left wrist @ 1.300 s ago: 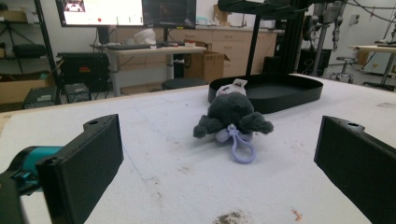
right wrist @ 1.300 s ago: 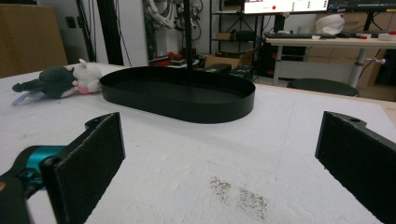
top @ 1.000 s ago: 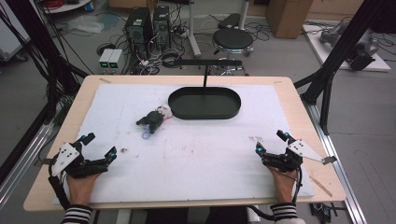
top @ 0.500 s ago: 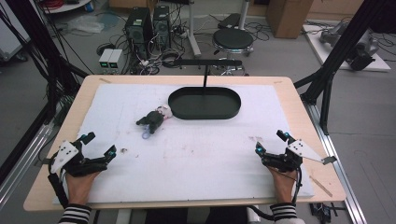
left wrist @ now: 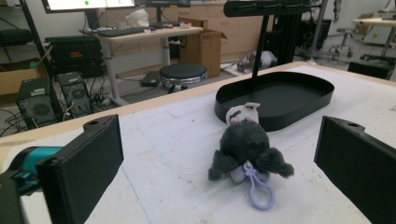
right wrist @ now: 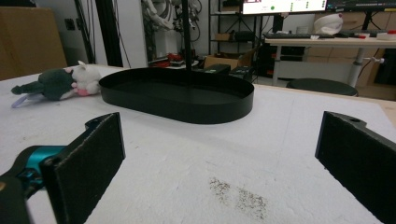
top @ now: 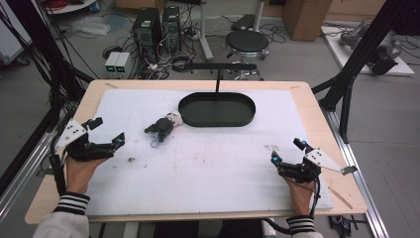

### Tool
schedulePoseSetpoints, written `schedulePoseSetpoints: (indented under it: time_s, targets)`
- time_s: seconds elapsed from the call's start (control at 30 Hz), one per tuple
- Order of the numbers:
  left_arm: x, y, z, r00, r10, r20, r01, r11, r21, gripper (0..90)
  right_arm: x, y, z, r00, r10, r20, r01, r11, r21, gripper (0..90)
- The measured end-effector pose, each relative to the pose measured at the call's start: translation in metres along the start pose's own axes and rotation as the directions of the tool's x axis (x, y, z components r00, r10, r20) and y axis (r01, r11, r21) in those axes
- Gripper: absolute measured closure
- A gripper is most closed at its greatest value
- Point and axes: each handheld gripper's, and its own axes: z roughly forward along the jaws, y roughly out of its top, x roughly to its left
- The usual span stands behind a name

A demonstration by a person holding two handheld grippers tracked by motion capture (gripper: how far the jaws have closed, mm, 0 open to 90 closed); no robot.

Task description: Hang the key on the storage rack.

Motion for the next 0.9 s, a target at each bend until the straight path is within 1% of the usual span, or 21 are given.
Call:
schedulePoseSetpoints:
  time_s: [0.07, 0.1, 0.17, 0.23, 0.27, 0.3, 0.33, 0.37, 0.4, 0.43, 0.47, 0.5, 0.53, 0.6, 0.67, 0.7, 0.8, 0.87, 0.9]
  targets:
    - [0.002, 0.009, 0.008, 0.9998, 0.014, 0.011, -0.015, 0.9994, 0.031, 1.7, 0.000, 0.000, 0.000, 1.0000, 0.002, 0.000, -0.002, 1.000, -0.001, 0.4]
    - [0.003, 0.013, 0.012, 0.9998, 0.014, 0.015, -0.015, 0.9991, 0.039, 1.7, 0.000, 0.000, 0.000, 1.0000, 0.002, 0.001, -0.002, 1.000, 0.000, 0.4]
    - [0.003, 0.021, 0.018, 1.0000, 0.007, 0.006, -0.007, 0.9982, 0.060, 1.7, 0.000, 0.000, 0.000, 1.0000, 0.002, 0.000, -0.002, 1.000, -0.001, 0.4]
    - [0.003, 0.028, 0.024, 0.9999, 0.012, -0.003, -0.012, 0.9969, 0.078, 1.7, 0.000, 0.000, 0.000, 1.0000, 0.001, 0.000, -0.001, 1.000, 0.000, 0.4]
    - [0.003, 0.031, 0.027, 1.0000, 0.009, 0.000, -0.009, 0.9960, 0.089, 1.7, -0.001, 0.000, 0.000, 1.0000, -0.004, 0.001, 0.004, 1.000, -0.004, 0.4]
    - [0.003, 0.034, 0.031, 1.0000, 0.003, 0.006, -0.004, 0.9950, 0.100, 1.7, 0.000, 0.000, 0.000, 1.0000, 0.004, -0.001, -0.004, 1.000, -0.003, 0.4]
    - [0.003, 0.037, 0.034, 1.0000, 0.003, 0.007, -0.004, 0.9936, 0.113, 1.7, -0.001, 0.000, 0.000, 1.0000, -0.002, 0.001, 0.002, 1.000, -0.007, 0.4]
    - [0.003, 0.039, 0.038, 0.9999, 0.006, 0.012, -0.007, 0.9928, 0.120, 1.7, -0.001, 0.000, 0.000, 1.0000, -0.005, 0.001, 0.005, 1.000, -0.008, 0.4]
    - [0.003, 0.042, 0.041, 0.9998, 0.005, 0.020, -0.007, 0.9917, 0.129, 1.7, 0.000, 0.000, 0.000, 1.0000, 0.005, -0.001, -0.005, 1.000, -0.003, 0.4]
    - [0.003, 0.044, 0.045, 0.9997, 0.008, 0.024, -0.011, 0.9901, 0.140, 1.7, -0.001, 0.000, 0.000, 1.0000, -0.006, 0.001, 0.006, 1.000, -0.009, 0.4]
    - [0.003, 0.047, 0.049, 0.9996, 0.007, 0.026, -0.011, 0.9884, 0.151, 1.7, -0.001, 0.000, 0.000, 1.0000, -0.006, 0.001, 0.006, 1.000, -0.009, 0.4]
    - [0.003, 0.049, 0.053, 0.9995, 0.009, 0.030, -0.014, 0.9857, 0.168, 1.7, -0.001, 0.000, 0.000, 1.0000, -0.006, 0.001, 0.006, 1.000, -0.009, 0.4]
    - [0.003, 0.051, 0.057, 0.9994, 0.009, 0.034, -0.015, 0.9829, 0.184, 1.7, 0.000, 0.000, 0.000, 1.0000, 0.004, -0.002, -0.004, 1.000, -0.003, 0.4]
    - [0.003, 0.054, 0.064, 0.9991, 0.013, 0.039, -0.022, 0.9761, 0.216, 1.7, 0.000, 0.000, 0.000, 1.0000, 0.003, -0.002, -0.003, 1.000, -0.003, 0.4]
    - [0.003, 0.057, 0.073, 0.9984, 0.015, 0.055, -0.028, 0.9692, 0.245, 1.7, 0.000, 0.000, 0.000, 1.0000, 0.000, -0.001, 0.000, 1.000, -0.002, 0.4]
    - [0.003, 0.058, 0.077, 0.9980, 0.015, 0.061, -0.030, 0.9649, 0.261, 1.7, 0.000, 0.000, 0.000, 1.0000, 0.000, -0.001, 0.000, 1.000, -0.002, 0.4]
    - [0.001, 0.062, 0.089, 0.9954, 0.029, 0.091, -0.056, 0.9511, 0.304, 1.7, 0.000, 0.000, 0.000, 1.0000, 0.000, -0.001, 0.000, 1.000, -0.002, 0.4]
    - [-0.001, 0.064, 0.097, 0.9938, 0.032, 0.106, -0.065, 0.9429, 0.327, 1.7, 0.000, 0.000, 0.000, 1.0000, 0.001, -0.001, -0.001, 1.000, -0.002, 0.4]
    - [-0.002, 0.065, 0.100, 0.9933, 0.036, 0.110, -0.072, 0.9374, 0.341, 1.7, 0.000, 0.000, 0.000, 1.0000, 0.002, -0.002, -0.002, 1.000, -0.003, 0.4]
